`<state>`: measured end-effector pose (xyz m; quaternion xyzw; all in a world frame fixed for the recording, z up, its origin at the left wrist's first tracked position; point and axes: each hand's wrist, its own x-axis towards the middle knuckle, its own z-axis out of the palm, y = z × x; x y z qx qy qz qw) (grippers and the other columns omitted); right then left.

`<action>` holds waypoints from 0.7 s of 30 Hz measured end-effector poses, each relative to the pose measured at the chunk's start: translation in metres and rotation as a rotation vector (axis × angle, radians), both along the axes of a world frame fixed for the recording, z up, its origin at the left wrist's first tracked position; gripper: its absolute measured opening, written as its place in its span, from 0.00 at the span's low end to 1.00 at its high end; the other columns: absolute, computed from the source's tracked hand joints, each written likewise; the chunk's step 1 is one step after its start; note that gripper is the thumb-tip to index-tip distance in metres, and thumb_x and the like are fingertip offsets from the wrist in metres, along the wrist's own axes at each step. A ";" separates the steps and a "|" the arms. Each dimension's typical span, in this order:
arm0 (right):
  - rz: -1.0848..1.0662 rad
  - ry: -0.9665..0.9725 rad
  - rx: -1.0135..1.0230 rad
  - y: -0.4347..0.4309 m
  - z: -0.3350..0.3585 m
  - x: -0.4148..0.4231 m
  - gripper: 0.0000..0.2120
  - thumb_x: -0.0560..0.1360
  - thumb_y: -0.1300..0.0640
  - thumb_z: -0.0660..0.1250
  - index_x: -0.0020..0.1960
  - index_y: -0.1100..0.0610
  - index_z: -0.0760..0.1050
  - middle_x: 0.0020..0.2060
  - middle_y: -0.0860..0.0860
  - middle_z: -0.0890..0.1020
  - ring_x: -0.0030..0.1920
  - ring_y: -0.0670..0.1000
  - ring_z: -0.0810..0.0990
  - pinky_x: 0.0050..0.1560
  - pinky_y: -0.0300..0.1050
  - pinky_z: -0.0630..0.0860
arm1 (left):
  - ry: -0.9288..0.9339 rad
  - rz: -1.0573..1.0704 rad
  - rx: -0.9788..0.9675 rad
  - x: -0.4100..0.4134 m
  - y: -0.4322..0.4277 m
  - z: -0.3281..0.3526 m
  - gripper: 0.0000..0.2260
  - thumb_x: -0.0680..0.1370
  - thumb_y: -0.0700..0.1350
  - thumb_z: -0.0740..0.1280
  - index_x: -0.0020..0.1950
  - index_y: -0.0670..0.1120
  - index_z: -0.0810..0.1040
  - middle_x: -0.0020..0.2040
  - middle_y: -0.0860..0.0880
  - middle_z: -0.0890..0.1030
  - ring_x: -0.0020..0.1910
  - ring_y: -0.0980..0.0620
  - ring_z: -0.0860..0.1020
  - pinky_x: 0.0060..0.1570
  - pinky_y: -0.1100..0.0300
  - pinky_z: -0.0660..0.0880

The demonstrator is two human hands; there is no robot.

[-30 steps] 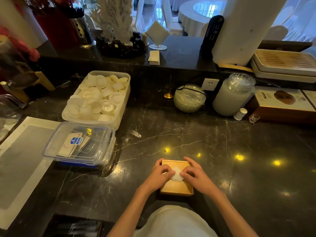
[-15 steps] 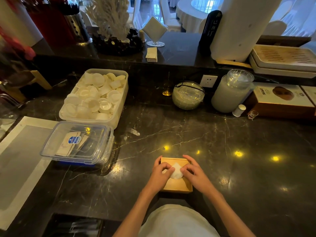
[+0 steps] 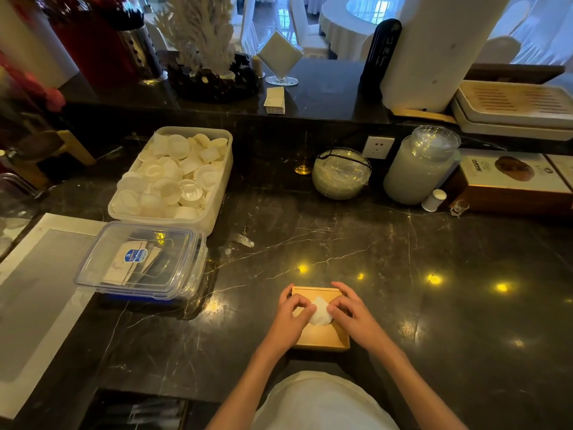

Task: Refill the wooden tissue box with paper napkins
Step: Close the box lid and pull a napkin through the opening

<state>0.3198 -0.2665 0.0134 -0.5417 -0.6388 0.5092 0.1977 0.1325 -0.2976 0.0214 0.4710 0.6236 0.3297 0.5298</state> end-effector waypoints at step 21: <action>-0.396 0.351 -0.296 -0.020 0.009 -0.011 0.26 0.81 0.43 0.53 0.77 0.41 0.52 0.75 0.46 0.61 0.74 0.50 0.62 0.71 0.55 0.63 | -0.275 0.152 -0.107 0.004 -0.017 0.000 0.25 0.83 0.53 0.54 0.78 0.59 0.49 0.73 0.59 0.60 0.72 0.57 0.61 0.69 0.57 0.65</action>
